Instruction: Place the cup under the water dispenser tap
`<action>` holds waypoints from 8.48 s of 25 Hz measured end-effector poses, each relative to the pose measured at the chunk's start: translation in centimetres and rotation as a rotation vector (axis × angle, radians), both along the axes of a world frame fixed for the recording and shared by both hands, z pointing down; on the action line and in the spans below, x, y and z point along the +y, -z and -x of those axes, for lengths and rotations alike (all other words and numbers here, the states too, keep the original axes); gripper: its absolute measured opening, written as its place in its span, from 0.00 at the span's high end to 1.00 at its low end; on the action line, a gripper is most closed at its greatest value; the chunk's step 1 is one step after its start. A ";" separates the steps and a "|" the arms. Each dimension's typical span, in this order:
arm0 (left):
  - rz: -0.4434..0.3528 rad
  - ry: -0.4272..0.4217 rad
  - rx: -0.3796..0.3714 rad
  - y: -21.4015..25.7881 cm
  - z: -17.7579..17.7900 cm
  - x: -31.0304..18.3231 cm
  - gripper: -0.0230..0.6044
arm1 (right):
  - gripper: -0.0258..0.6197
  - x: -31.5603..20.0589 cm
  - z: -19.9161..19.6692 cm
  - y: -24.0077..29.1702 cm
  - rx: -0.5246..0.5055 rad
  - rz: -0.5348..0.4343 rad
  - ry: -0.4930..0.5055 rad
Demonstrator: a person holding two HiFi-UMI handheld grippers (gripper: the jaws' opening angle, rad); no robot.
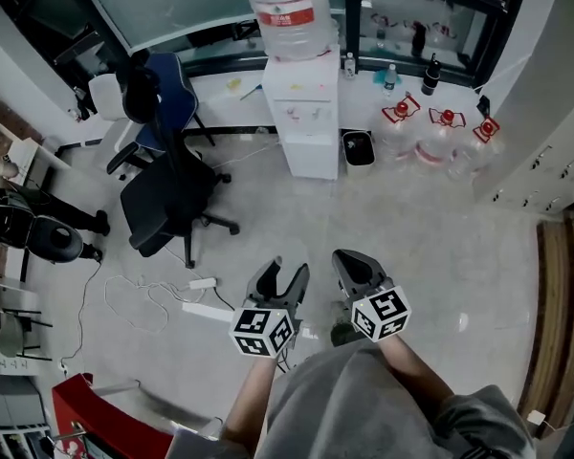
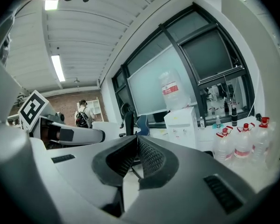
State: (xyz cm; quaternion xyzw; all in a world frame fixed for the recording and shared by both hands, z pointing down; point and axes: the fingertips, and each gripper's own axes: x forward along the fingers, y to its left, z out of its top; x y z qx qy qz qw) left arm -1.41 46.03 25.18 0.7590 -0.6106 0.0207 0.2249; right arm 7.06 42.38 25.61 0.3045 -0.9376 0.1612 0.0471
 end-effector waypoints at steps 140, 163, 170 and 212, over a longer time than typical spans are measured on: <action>0.074 -0.039 -0.053 -33.4 18.8 -55.6 0.59 | 0.94 -51.5 15.7 -33.9 0.017 0.403 -0.187; -0.184 0.090 -0.163 -42.3 19.3 -57.0 0.59 | 0.94 -51.3 13.3 -41.5 -0.006 0.320 -0.162; -0.285 0.088 -0.254 -45.4 20.4 -58.0 0.59 | 0.94 -51.2 13.7 -44.3 0.020 0.289 -0.171; -0.395 0.194 -0.282 -53.2 22.4 -64.2 0.47 | 0.94 -54.9 13.3 -53.6 0.029 0.273 -0.172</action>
